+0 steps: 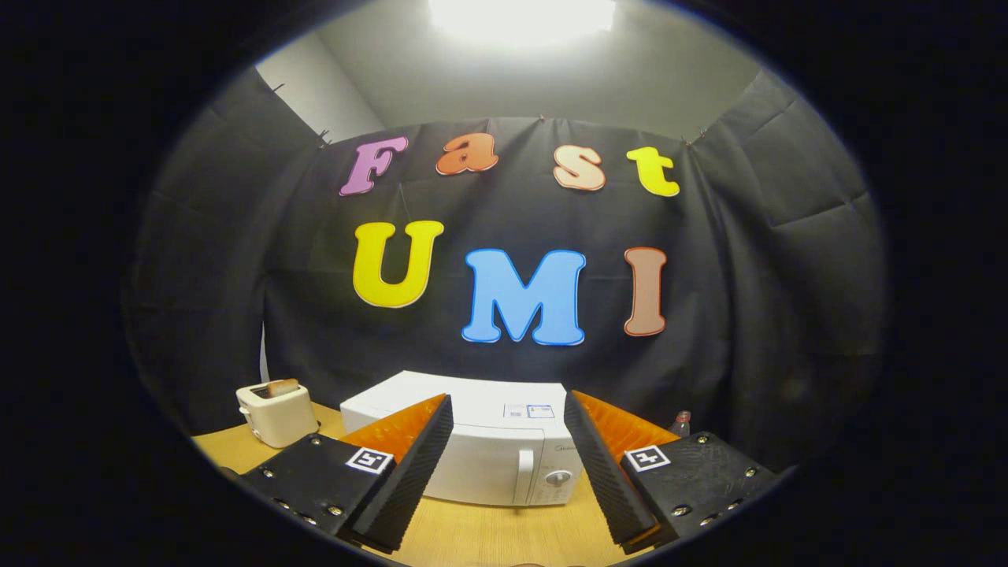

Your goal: Open the microwave, put the food inside, and close the microwave door.

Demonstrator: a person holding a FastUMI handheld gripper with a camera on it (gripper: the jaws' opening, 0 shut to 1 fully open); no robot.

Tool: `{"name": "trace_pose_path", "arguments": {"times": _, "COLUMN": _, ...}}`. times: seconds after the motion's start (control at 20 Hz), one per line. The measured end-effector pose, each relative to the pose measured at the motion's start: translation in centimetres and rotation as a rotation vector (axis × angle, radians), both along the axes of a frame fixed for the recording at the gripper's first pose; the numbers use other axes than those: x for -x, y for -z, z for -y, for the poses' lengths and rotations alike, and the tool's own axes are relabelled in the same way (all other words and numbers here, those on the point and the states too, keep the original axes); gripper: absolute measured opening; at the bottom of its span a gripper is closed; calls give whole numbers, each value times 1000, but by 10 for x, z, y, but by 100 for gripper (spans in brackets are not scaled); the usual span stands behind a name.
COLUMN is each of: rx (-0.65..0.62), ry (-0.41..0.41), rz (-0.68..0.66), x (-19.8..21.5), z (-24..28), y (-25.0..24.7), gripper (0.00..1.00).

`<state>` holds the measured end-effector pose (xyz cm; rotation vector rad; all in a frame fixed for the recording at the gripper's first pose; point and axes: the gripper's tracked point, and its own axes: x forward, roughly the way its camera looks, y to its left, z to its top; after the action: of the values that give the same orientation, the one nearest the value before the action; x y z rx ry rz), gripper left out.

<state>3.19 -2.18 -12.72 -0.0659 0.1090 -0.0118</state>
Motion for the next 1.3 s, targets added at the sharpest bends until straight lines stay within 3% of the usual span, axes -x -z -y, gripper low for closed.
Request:
{"name": "trace_pose_path", "arguments": {"times": 0.6, "rx": 11, "ry": 80, "rz": -135, "x": -71, "z": 45, "y": 147, "gripper": 92}}
{"name": "trace_pose_path", "arguments": {"times": 1.1, "rx": -60, "ry": 47, "rz": -157, "x": -114, "z": 42, "y": 221, "gripper": 92}}
{"name": "trace_pose_path", "arguments": {"times": 1.2, "rx": -86, "ry": 28, "rz": -165, "x": -119, "z": 38, "y": 236, "gripper": 87}}
{"name": "trace_pose_path", "arguments": {"times": 1.25, "rx": -98, "ry": 31, "rz": -175, "x": -123, "z": 39, "y": 245, "gripper": 77}}
{"name": "trace_pose_path", "arguments": {"times": 1.3, "rx": -105, "ry": 22, "rz": -188, "x": -125, "z": 38, "y": 249, "gripper": 77}}
